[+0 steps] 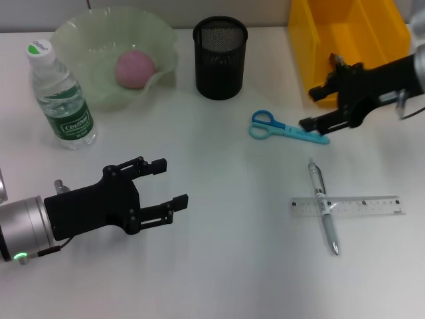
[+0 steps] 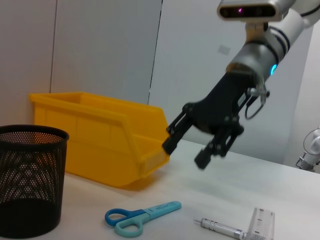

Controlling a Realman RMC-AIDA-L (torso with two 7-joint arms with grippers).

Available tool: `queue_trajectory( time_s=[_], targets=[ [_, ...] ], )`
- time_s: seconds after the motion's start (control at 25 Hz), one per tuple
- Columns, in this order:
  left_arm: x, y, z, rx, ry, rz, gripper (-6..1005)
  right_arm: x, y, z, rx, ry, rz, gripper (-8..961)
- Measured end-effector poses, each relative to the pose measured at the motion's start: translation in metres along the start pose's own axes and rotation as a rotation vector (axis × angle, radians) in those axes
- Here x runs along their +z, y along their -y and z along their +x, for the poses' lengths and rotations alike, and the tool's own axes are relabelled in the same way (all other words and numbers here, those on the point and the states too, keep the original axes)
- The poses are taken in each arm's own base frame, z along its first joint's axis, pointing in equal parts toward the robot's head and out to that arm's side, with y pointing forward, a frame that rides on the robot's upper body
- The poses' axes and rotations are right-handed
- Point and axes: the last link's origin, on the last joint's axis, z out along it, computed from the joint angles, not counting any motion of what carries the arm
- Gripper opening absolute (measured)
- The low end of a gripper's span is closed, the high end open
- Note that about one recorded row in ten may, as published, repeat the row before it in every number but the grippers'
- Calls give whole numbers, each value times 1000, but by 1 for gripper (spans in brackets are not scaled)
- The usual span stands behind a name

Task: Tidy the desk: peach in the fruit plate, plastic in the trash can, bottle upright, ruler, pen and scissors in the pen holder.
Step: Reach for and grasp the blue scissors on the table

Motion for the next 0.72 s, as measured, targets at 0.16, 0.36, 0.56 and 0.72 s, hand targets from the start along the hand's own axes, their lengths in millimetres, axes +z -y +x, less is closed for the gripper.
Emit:
queue_trajectory(
  time_s=[0.16,0.36,0.56,0.72],
  targets=[
    [0,0,0,-1,-1,2,795,12,-2,3,-8,-9,15,701],
    [0,1,0,-1,-1,3,794,26,-3,10,-2,-43,31,699],
    [0,0,0,-2,-2,3,794,33,-2,16,20,-52,54,679],
    [0,0,0,-2,-2,4,794,37,-1,19,28,-53,74,646]
  ],
)
